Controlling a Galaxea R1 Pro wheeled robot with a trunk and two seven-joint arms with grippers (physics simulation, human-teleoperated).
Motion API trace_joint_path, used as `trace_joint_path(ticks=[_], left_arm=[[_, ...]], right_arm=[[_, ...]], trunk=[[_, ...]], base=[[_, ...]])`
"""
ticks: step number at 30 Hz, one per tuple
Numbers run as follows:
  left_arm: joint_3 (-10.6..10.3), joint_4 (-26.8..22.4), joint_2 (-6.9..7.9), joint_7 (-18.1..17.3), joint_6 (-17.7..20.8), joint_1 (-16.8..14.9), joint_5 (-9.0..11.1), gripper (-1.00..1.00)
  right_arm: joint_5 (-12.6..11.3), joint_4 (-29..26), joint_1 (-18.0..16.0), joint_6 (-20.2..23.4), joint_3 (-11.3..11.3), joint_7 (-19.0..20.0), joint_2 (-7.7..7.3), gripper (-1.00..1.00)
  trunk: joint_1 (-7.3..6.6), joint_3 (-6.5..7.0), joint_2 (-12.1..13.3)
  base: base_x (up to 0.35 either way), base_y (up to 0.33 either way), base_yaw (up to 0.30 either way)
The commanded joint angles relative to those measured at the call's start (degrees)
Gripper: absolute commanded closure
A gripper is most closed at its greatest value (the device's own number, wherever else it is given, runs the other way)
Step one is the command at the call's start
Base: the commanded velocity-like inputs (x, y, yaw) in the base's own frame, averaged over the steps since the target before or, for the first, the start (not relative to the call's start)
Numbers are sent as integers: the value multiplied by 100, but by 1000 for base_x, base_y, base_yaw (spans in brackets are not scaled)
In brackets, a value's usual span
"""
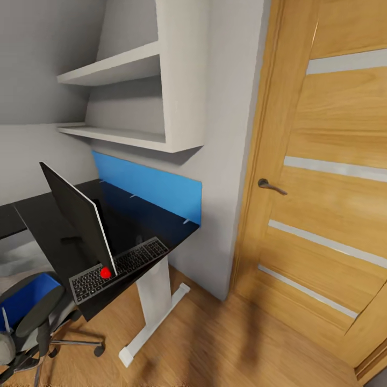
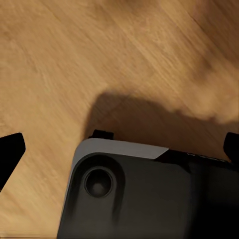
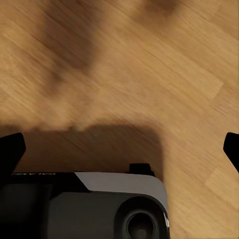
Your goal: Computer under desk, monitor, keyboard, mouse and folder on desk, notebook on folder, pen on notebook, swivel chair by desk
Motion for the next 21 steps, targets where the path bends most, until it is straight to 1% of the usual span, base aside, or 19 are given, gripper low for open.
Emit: trace_joint_path(ticks=[1,21], left_arm=[[-3,5,-1,-3,-18,-4,38,-100],[-2,5,-9,-3,-21,-4,38,-100]], right_arm=[[-2,3,-3,-18,1,-4,-1,-100],[16,2,-3,-28,12,-4,-9,-100]], trunk=[[0,-15,-4],[0,-175,-4]], base=[[0,0,166],[0,0,169]])
